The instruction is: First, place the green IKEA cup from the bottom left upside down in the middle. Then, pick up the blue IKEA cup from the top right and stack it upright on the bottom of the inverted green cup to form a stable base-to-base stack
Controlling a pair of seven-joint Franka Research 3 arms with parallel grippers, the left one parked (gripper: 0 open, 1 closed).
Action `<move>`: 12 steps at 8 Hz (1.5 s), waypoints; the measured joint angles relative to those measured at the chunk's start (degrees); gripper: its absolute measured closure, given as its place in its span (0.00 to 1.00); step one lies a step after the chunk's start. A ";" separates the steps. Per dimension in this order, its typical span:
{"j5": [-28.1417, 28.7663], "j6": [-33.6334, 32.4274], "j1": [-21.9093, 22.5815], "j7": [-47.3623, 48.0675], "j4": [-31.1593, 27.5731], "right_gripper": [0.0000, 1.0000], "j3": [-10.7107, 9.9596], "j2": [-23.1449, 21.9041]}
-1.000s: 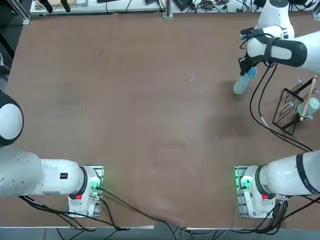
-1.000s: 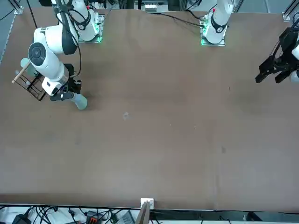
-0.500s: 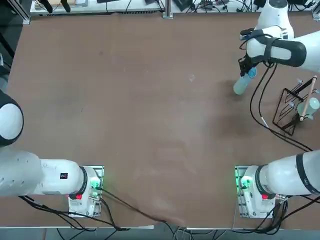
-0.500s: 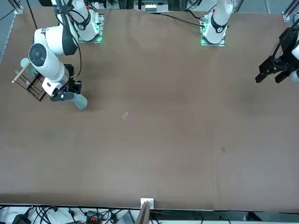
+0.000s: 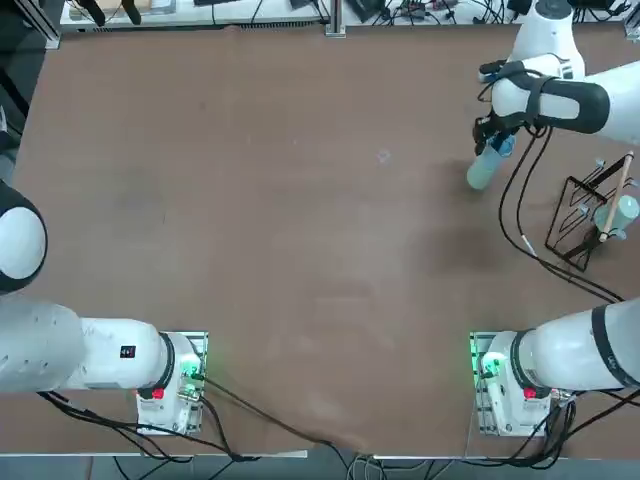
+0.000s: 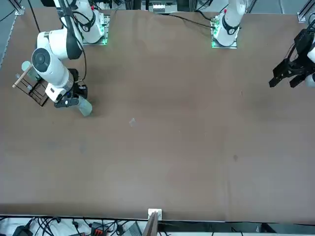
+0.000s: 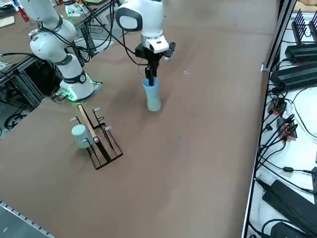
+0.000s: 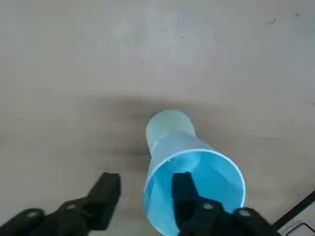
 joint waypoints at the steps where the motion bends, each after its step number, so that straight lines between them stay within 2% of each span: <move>1: -0.01 0.01 0.00 0.00 0.03 0.09 0.00 -0.03; 2: -0.03 0.06 0.00 0.00 0.18 0.00 0.03 -0.09; 5: -0.11 -1.69 0.00 0.00 3.02 0.00 0.33 -1.08; 8: -0.13 -14.24 0.00 -0.06 14.30 0.00 0.44 -2.82; 11: 0.54 -22.30 -0.25 -0.08 24.64 0.00 0.22 -3.20; 12: 2.24 -25.10 -0.44 -0.06 27.88 0.00 -0.46 -3.23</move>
